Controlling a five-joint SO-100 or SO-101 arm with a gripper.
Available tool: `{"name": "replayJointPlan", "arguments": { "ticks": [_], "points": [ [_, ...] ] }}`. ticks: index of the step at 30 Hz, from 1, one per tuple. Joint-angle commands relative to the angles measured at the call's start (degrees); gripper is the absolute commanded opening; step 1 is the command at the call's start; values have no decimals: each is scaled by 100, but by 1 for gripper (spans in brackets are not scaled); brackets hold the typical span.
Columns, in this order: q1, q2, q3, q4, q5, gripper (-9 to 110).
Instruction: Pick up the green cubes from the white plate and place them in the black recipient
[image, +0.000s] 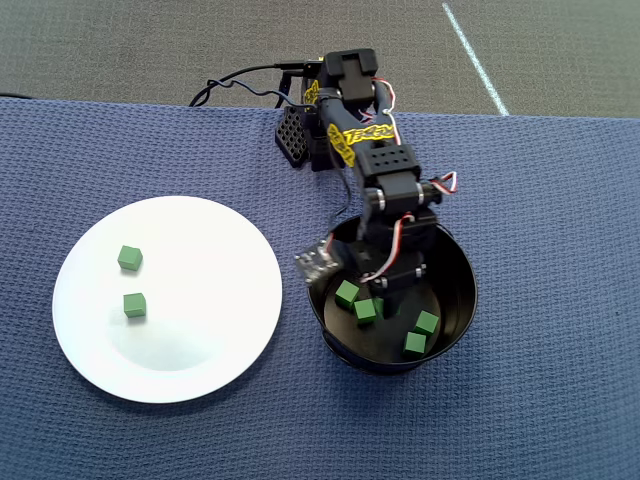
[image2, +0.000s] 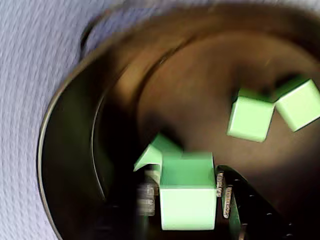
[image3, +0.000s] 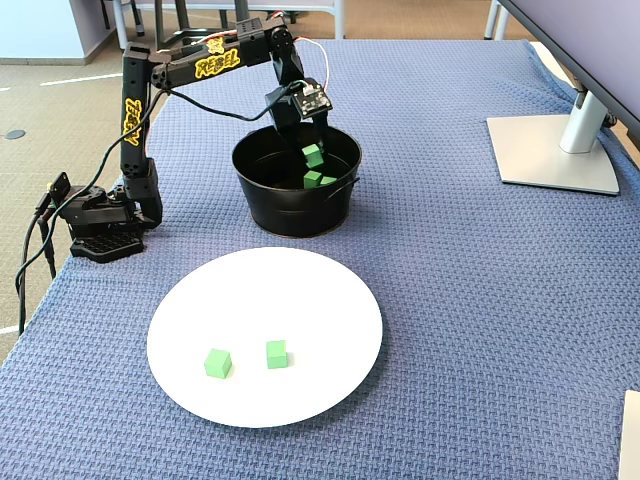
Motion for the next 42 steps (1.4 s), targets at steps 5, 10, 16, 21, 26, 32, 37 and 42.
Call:
{"name": "replayJointPlan", "arguments": {
  "ticks": [5, 10, 16, 21, 26, 32, 37, 42],
  "points": [
    [316, 1011, -536, 422, -272, 38],
    [1978, 1564, -853, 712, -387, 24],
    [4254, 1371, 589, -598, -914, 24],
    [5432, 97, 255, -835, -1266, 29],
    [6082, -642, -97, -861, -1336, 30],
    [6354, -932, -308, -158, -1336, 29],
    [6381, -1028, -308, 343, -2109, 27],
    [6618, -1345, -413, 132, -3023, 23]
  ]
}}
